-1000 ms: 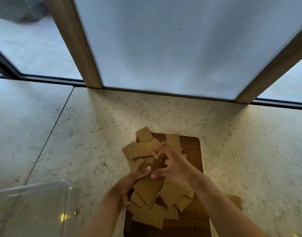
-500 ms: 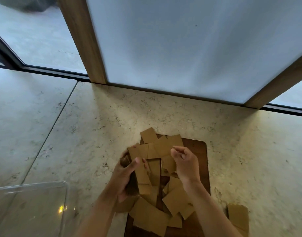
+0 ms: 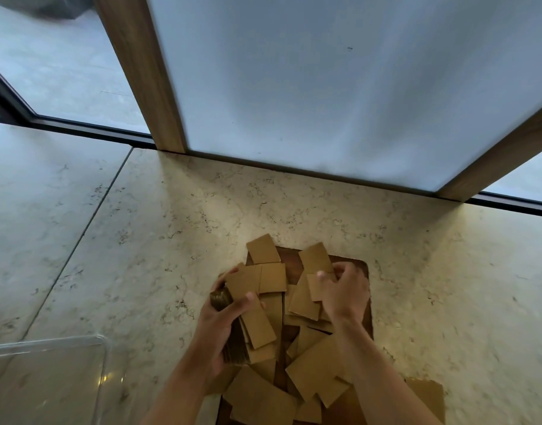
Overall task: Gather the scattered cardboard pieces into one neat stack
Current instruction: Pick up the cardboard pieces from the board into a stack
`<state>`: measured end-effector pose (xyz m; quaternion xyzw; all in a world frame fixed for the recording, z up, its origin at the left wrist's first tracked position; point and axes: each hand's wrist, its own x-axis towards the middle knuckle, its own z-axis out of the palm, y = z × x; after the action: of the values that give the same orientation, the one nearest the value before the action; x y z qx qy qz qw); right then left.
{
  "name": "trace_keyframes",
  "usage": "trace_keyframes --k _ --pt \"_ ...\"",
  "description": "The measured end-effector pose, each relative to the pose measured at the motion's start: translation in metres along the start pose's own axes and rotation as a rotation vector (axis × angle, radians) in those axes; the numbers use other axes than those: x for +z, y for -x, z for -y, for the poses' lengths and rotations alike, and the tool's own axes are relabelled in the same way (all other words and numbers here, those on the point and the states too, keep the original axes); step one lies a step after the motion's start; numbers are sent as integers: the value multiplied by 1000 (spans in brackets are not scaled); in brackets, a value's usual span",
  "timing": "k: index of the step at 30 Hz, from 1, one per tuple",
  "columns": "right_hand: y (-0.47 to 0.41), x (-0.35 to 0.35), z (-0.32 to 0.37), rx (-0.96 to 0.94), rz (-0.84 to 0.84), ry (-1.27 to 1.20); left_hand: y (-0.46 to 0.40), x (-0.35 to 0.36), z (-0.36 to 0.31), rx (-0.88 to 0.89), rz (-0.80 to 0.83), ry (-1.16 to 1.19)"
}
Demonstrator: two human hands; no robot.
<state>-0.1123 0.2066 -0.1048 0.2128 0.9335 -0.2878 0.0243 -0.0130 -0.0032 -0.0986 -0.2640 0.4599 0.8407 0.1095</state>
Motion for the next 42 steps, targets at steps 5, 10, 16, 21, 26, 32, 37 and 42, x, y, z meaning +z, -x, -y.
trace_keyframes --k 5,10,16,21,26,32,37,42 --pt "24 -9 17 78 186 -420 -1 -6 -3 27 -91 -87" --pt "67 24 44 -167 647 -336 0 -18 -5 12 -201 -55" --pt "26 49 66 -670 522 448 14 -56 -12 40 -252 42" --pt "12 38 76 -610 497 71 14 -62 -21 94 -255 77" --pt "65 26 84 -89 616 -511 6 -48 -22 109 -211 16" --pt "60 38 64 -93 448 -345 1 -58 -11 73 -244 16" --pt "28 59 64 -261 205 263 4 -69 -10 71 -324 44" --pt "12 64 79 -266 148 -55 5 -64 -16 94 -313 82"
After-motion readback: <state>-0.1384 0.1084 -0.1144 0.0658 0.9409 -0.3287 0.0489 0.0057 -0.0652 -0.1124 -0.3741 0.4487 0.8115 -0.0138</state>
